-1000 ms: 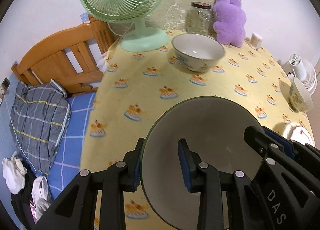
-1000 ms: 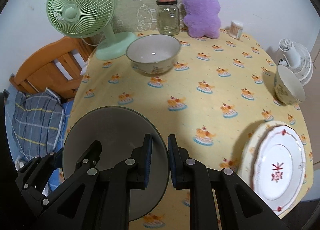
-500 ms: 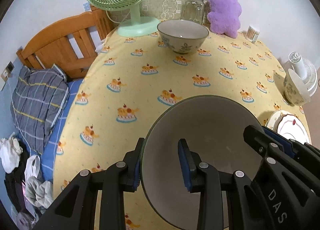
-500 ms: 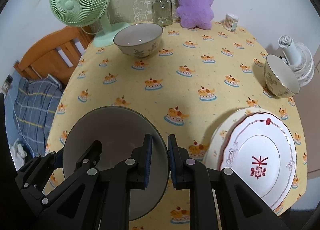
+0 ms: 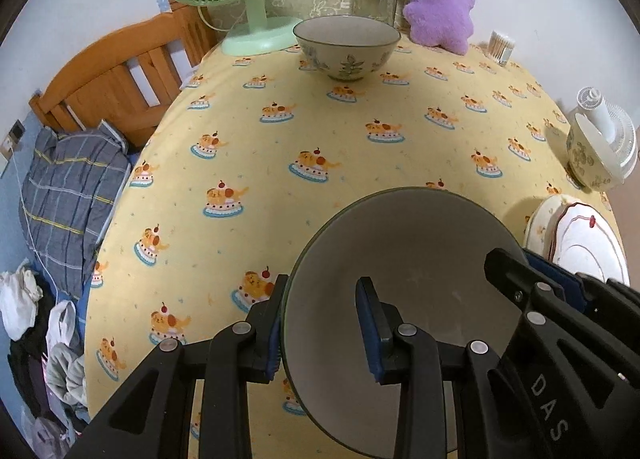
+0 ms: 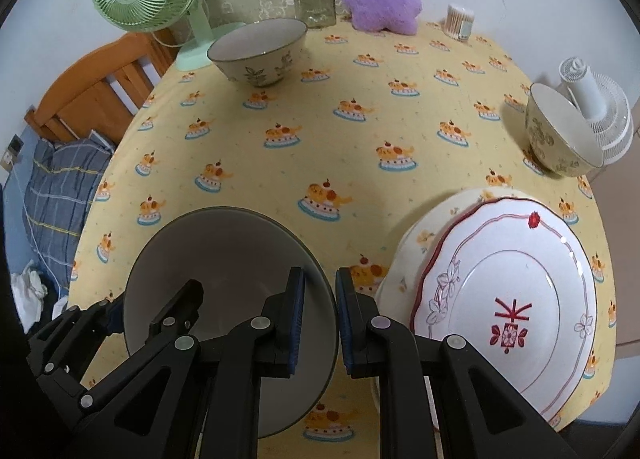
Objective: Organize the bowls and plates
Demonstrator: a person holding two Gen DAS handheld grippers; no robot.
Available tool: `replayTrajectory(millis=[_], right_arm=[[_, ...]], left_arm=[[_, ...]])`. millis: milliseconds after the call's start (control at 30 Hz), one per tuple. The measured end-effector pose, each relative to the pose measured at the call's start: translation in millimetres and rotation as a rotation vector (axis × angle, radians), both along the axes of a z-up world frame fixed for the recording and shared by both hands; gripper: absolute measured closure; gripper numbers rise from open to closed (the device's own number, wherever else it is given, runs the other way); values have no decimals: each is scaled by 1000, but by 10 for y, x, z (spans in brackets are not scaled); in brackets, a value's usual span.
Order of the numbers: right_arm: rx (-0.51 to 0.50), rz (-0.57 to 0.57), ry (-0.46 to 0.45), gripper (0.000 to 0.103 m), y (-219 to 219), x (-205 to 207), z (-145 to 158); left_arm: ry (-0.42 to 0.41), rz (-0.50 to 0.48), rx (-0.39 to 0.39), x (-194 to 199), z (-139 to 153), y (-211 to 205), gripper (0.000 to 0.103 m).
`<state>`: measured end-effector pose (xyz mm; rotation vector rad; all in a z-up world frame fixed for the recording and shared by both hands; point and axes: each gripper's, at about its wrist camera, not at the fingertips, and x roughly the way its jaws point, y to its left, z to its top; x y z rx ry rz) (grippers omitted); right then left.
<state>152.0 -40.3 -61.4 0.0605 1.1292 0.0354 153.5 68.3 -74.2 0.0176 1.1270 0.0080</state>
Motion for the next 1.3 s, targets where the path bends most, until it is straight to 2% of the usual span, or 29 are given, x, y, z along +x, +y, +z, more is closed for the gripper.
replayTrajectory(millis=[167,300,367,433,500,567,633,1000,1300], right_arm=[[-8,7,-3,84,21,19,2],[-14,4,-6,83,43,19,2],[-24,7,-8,83,47,20,-4],[-37,9,-5,82,59,15,-10],[-27,5,16,72,68,13,-27],[-20,-13,21,38,76,-10,-23],[-23,-25,-2,23,101,-52,20],[-31,-108,-69,22,340,-106,305],[-35,-133,-158,22,362,111,669]], left_arm=[[8,-10,5,7,-3,-4,71],[24,-40,10,18,-17,-13,65],[37,-57,1,24,-34,-16,55],[38,-72,-9,13,-22,-3,38],[32,-97,-20,-7,5,11,30],[28,-117,-31,-23,33,43,23],[16,-130,-29,-29,65,84,18],[-50,-201,-100,69,336,326,17],[-144,-194,-99,354,675,313,17]])
